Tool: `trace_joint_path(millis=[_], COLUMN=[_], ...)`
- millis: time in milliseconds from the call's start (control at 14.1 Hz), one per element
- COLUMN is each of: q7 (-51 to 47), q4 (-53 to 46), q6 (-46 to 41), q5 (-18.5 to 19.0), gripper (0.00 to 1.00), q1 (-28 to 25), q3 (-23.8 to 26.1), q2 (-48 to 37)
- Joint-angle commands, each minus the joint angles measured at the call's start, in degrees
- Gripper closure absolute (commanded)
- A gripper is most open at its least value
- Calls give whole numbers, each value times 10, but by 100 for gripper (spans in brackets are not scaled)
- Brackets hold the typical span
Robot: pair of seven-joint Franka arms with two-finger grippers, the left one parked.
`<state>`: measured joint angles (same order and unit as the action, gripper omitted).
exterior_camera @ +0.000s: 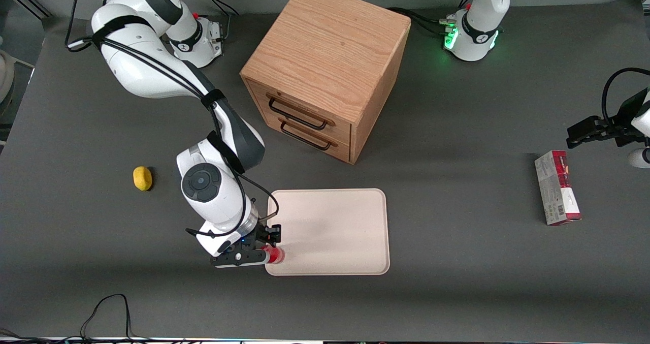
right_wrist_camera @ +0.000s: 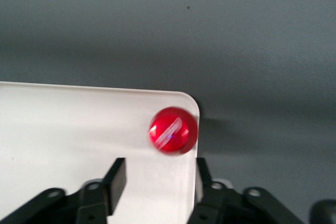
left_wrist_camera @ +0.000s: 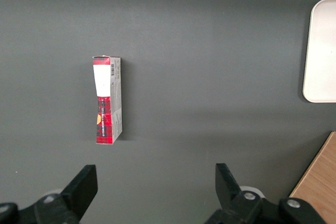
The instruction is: Place coke bottle on tray
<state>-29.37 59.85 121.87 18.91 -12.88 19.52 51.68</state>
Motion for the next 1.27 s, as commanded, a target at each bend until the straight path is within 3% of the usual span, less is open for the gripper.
trace_joint_path(millis=[0, 283, 496, 779, 1062, 1204], q7=[-24, -20, -9, 106, 199, 206], q4=[13, 16, 96, 188, 328, 394], q6=[27, 21, -21, -115, -228, -245], q5=[17, 17, 6, -122, -149, -186], gripper=[0, 0, 0, 0, 0, 0], q1=[-5, -5, 1, -5, -3, -4], q3=[-4, -17, -32, -115, -193, -244], q2=[-9, -30, -107, -247, -436, -528])
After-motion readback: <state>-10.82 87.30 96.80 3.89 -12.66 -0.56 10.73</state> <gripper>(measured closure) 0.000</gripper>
